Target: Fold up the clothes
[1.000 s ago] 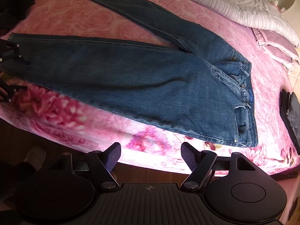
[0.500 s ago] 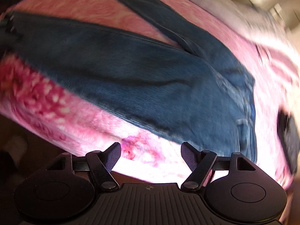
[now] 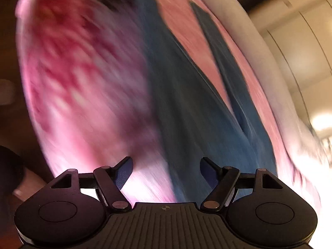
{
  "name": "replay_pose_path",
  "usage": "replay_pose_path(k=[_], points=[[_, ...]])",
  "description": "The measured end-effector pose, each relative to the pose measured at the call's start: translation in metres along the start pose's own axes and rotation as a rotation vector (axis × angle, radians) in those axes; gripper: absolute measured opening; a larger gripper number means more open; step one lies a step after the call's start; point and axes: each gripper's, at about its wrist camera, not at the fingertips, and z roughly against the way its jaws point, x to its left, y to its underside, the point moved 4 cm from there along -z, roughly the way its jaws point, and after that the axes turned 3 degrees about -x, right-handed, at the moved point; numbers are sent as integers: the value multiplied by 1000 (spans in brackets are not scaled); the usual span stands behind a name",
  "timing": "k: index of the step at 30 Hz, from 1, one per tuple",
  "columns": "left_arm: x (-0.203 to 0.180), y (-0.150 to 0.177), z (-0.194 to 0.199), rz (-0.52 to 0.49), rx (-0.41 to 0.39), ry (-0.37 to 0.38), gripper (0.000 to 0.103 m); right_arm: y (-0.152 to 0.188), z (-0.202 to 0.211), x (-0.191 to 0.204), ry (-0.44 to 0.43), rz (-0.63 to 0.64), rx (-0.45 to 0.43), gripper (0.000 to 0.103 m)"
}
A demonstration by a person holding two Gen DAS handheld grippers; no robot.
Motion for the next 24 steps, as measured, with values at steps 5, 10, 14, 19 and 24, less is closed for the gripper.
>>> replay_pose_path(k=[5, 10, 14, 19, 24], points=[[-2, -4, 1, -31, 46, -11, 6, 91, -19, -64, 130, -13, 141, 71], [2, -13, -4, -54, 89, -43, 6, 155, -28, -108, 124, 28, 234, 71], [11, -24, -5, -54, 114, -64, 5, 206, -35, -144, 120, 60, 308, 51], [38, -38, 19, -93, 103, -80, 5, 203, -17, -170, 56, 4, 292, 14], [94, -60, 39, -91, 110, -61, 5, 170, 21, -230, 67, -45, 252, 14]])
